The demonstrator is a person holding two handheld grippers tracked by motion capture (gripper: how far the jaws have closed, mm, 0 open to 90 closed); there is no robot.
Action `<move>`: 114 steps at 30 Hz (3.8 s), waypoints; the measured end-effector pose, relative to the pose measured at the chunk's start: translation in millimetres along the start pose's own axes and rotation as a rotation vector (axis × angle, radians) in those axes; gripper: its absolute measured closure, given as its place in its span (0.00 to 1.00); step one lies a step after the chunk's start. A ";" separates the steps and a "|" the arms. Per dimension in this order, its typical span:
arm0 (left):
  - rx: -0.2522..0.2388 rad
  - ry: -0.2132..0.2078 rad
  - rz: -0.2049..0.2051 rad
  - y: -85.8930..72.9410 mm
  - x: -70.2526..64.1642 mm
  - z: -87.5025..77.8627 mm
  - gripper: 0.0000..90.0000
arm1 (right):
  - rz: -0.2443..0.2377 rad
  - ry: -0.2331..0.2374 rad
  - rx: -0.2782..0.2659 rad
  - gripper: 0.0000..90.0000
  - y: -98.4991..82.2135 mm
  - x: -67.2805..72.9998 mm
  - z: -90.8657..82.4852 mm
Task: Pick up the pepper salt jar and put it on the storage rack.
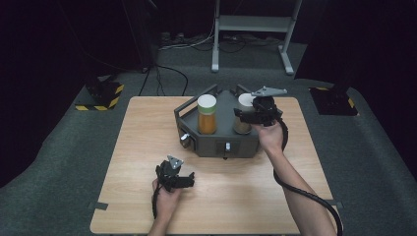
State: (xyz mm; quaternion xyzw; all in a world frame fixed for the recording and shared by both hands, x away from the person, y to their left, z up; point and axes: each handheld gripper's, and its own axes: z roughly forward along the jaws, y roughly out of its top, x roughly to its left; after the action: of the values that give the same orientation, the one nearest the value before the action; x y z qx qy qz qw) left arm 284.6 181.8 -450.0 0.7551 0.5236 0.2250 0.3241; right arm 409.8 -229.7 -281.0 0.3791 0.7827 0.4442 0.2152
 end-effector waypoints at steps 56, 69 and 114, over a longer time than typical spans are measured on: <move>-0.001 -0.001 0.002 -0.2 0.0 -0.2 0.07 | 0.028 0.051 -0.003 0.11 -11.0 -9.5 6.0; -0.001 -0.001 0.002 -0.2 -0.1 -0.1 0.07 | 0.024 0.054 -0.014 0.11 -18.3 -13.8 -3.1; -0.001 -0.003 0.004 -0.1 0.0 -0.1 0.07 | 0.004 0.065 -0.029 0.12 -34.4 -17.8 -25.3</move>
State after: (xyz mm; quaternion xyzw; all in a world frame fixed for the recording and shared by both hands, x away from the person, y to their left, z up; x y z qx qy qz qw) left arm 284.4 181.8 -450.0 0.7562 0.5216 0.2248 0.3248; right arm 389.9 -268.1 -297.6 0.3627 0.7821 0.4680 0.1941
